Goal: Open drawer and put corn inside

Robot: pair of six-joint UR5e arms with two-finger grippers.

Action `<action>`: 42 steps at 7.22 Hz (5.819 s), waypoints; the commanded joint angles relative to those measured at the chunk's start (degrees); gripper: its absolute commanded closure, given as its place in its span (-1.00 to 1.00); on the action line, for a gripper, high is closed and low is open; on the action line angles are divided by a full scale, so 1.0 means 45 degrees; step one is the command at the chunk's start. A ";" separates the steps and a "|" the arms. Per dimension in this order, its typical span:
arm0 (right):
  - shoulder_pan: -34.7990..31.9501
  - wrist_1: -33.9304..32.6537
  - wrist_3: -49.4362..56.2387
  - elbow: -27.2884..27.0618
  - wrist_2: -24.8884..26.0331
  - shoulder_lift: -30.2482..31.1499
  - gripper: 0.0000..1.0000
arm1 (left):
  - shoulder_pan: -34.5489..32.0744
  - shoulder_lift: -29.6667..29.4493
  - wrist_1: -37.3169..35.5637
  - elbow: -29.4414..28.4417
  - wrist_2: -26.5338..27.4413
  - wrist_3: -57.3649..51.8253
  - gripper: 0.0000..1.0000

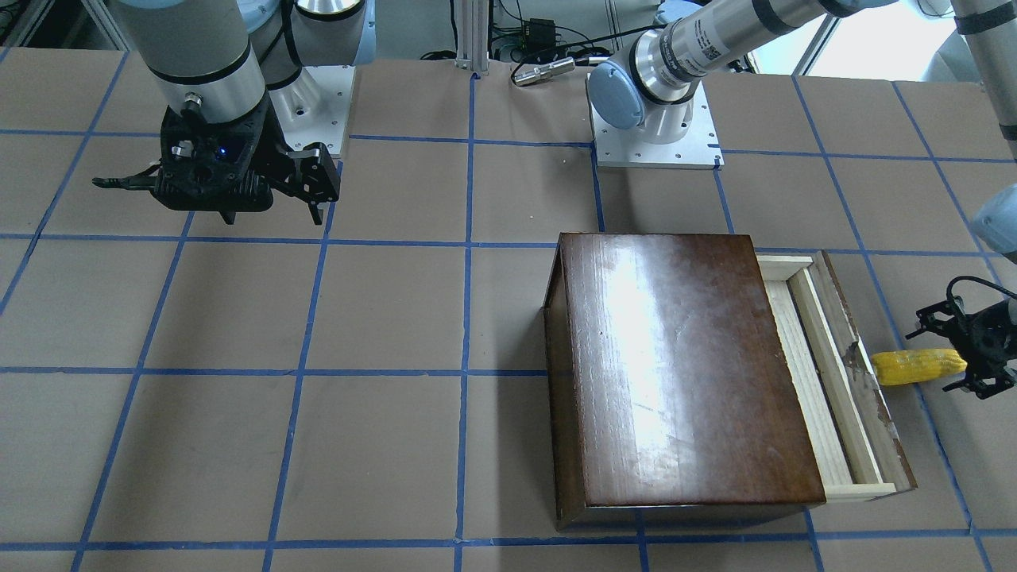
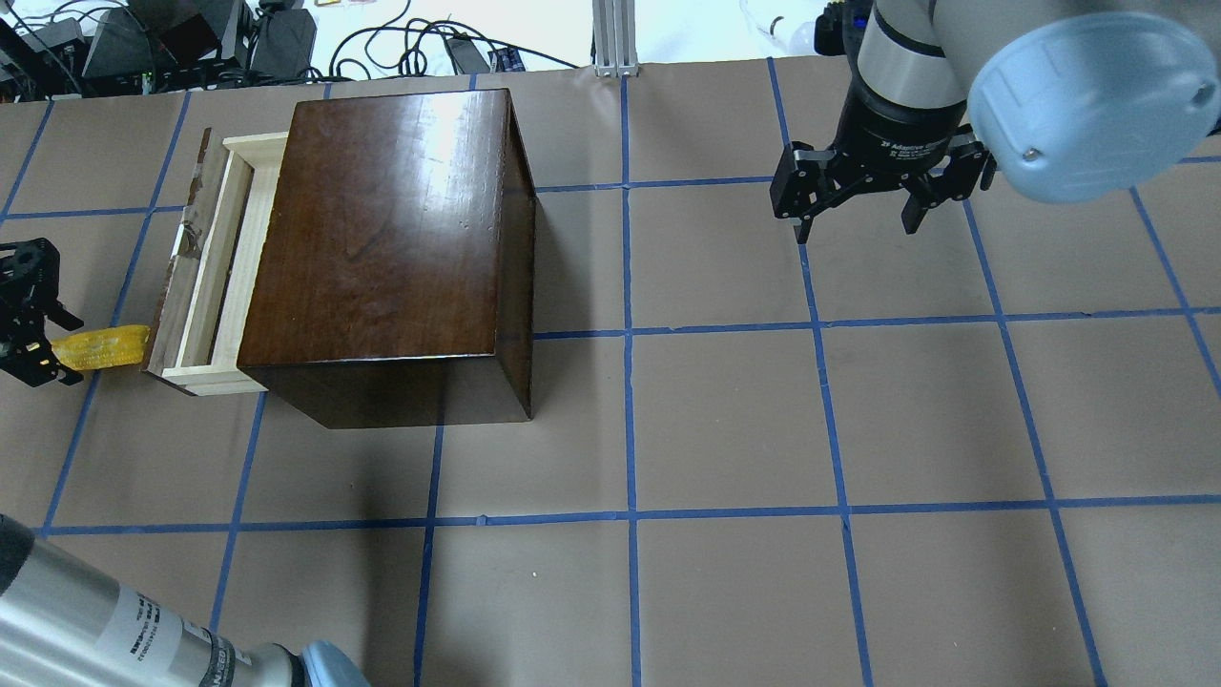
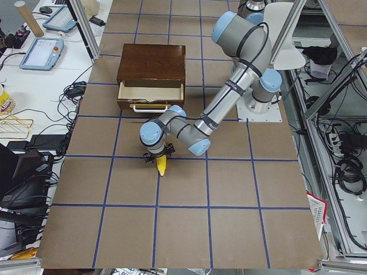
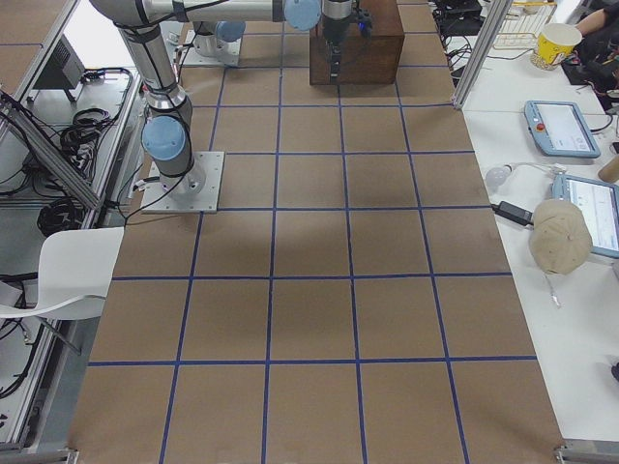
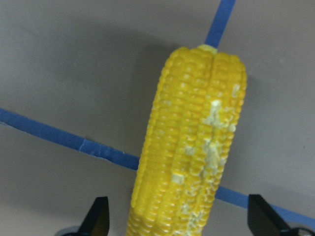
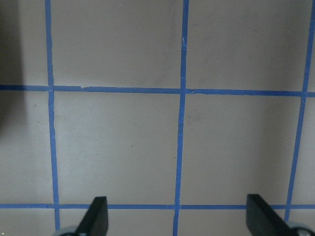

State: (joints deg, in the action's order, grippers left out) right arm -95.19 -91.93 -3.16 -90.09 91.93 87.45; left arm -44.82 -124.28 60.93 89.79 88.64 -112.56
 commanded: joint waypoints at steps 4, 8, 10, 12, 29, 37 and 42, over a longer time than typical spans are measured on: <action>0.0000 0.0000 0.0000 0.0000 0.0000 0.0000 -1.00 | -0.0020 0.0214 -0.0727 0.0320 -0.0518 0.0404 0.63; 0.0000 0.0000 0.0000 0.0000 0.0000 0.0000 -1.00 | -0.0020 0.0254 -0.0727 0.0339 -0.0558 0.0404 0.92; 0.0000 0.0000 0.0000 0.0000 0.0000 0.0000 -1.00 | -0.0117 0.0720 -0.0727 0.0165 -0.0577 0.0520 0.91; 0.0000 0.0000 0.0000 0.0000 0.0000 0.0000 -1.00 | -0.0525 0.1831 -0.0650 0.0144 -0.0577 0.1144 0.91; 0.0000 0.0000 0.0000 0.0000 0.0000 0.0000 -1.00 | -0.5332 0.4063 0.3453 -0.0365 -0.0108 2.0677 0.15; 0.0000 0.0000 0.0000 0.0000 0.0000 0.0000 -1.00 | -0.5683 0.5328 0.3801 -0.1065 -0.0069 2.0697 -1.00; 0.0000 0.0000 0.0000 0.0000 0.0000 0.0000 -1.00 | -0.8414 0.7361 0.4506 -0.0931 0.0614 2.2934 -1.00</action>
State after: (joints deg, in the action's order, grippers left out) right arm -95.19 -91.93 -3.17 -90.09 91.93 87.45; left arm -80.18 -93.21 80.11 85.19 90.92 -12.97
